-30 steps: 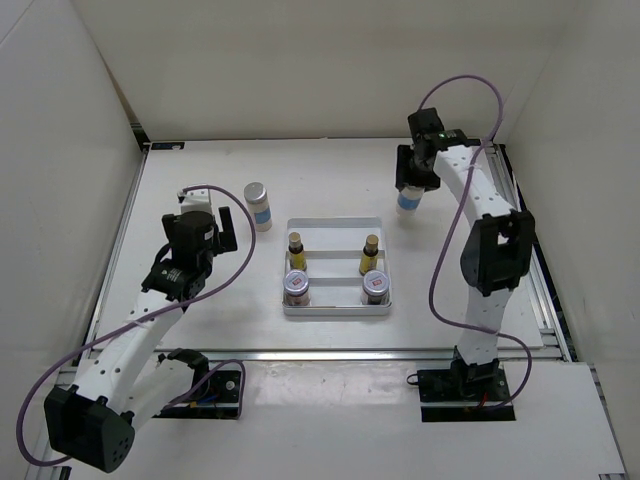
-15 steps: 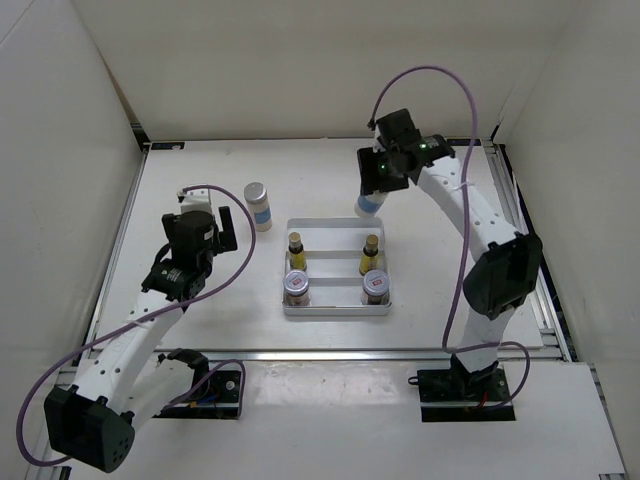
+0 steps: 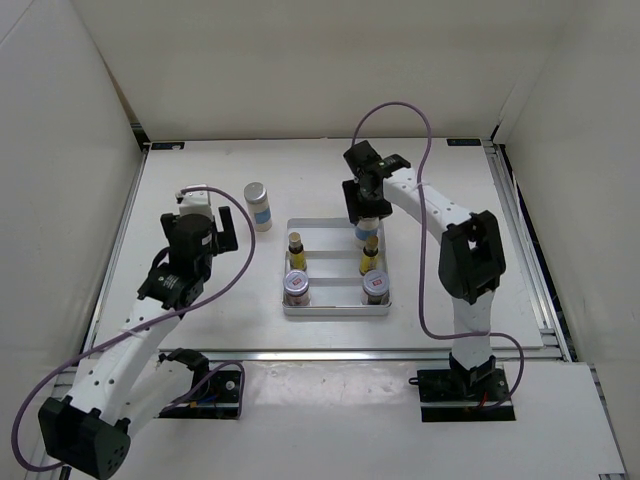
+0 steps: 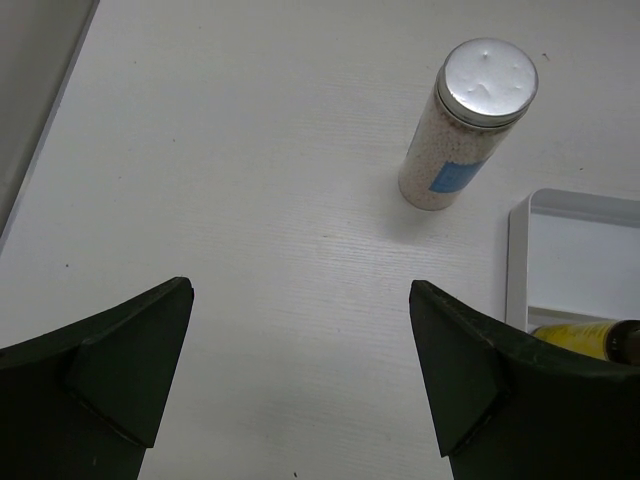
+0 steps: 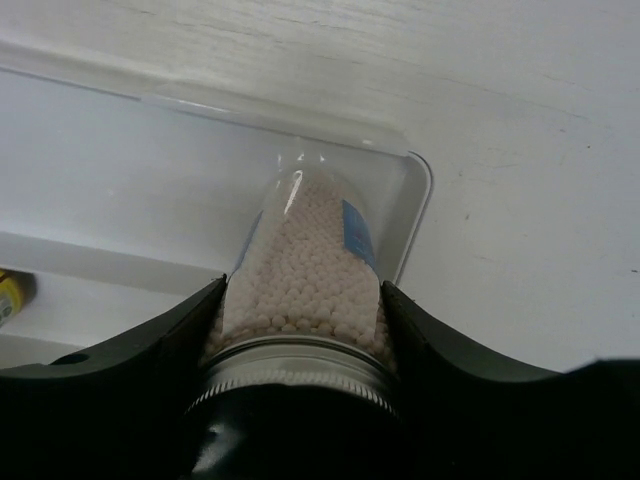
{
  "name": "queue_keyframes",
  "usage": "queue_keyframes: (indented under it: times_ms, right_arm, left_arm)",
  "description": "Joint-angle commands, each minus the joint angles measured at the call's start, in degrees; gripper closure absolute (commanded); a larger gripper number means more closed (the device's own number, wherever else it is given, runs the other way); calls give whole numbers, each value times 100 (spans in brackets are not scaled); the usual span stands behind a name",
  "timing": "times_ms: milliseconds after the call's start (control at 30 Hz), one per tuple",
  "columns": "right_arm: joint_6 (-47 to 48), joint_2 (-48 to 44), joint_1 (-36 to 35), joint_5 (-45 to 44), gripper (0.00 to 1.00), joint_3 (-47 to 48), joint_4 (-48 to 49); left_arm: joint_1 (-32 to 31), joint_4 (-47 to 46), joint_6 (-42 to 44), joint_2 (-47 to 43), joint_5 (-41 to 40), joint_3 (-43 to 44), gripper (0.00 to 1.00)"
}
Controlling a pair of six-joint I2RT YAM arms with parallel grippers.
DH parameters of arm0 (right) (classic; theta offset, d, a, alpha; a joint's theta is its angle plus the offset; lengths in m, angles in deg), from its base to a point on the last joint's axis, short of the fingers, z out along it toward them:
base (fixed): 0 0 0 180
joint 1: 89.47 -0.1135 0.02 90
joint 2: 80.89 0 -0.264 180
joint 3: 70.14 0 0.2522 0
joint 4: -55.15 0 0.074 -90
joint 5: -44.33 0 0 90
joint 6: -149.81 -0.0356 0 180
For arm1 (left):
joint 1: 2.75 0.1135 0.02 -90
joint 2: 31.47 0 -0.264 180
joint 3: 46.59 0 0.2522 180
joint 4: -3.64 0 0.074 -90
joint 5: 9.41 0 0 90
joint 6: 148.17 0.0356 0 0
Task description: Organize the condiment bottles
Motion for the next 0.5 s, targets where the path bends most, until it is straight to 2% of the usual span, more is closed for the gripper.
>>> queue_keyframes:
  times_ms: [0, 67, 133, 167, 200, 233, 333, 467]
  right_arm:
    - [-180, 85, 26, -422, 80, 149, 98]
    - [-232, 156, 26, -422, 77, 149, 98]
    - [-233, 156, 26, -422, 47, 201, 98]
    - [-320, 156, 26, -422, 28, 341, 11]
    - [-478, 156, 26, -422, 3, 482, -68]
    - [-479, 156, 95, -309, 0, 683, -191]
    - [-462, 235, 210, -18, 0, 1536, -613]
    - [-190, -316, 210, 192, 0, 1969, -755]
  left_arm:
    - [-56, -130, 1, -100, 3, 59, 0]
    - [-196, -130, 0, -100, 56, 59, 0]
    - [-266, -130, 53, -100, 56, 59, 0]
    - [-337, -130, 53, -100, 56, 59, 0]
    - [-337, -130, 114, -100, 56, 7, 0]
    - [-390, -130, 114, -100, 56, 7, 0]
    - [-390, -130, 62, -153, 388, 59, 0]
    - [-390, 159, 9, 224, 944, 647, 0]
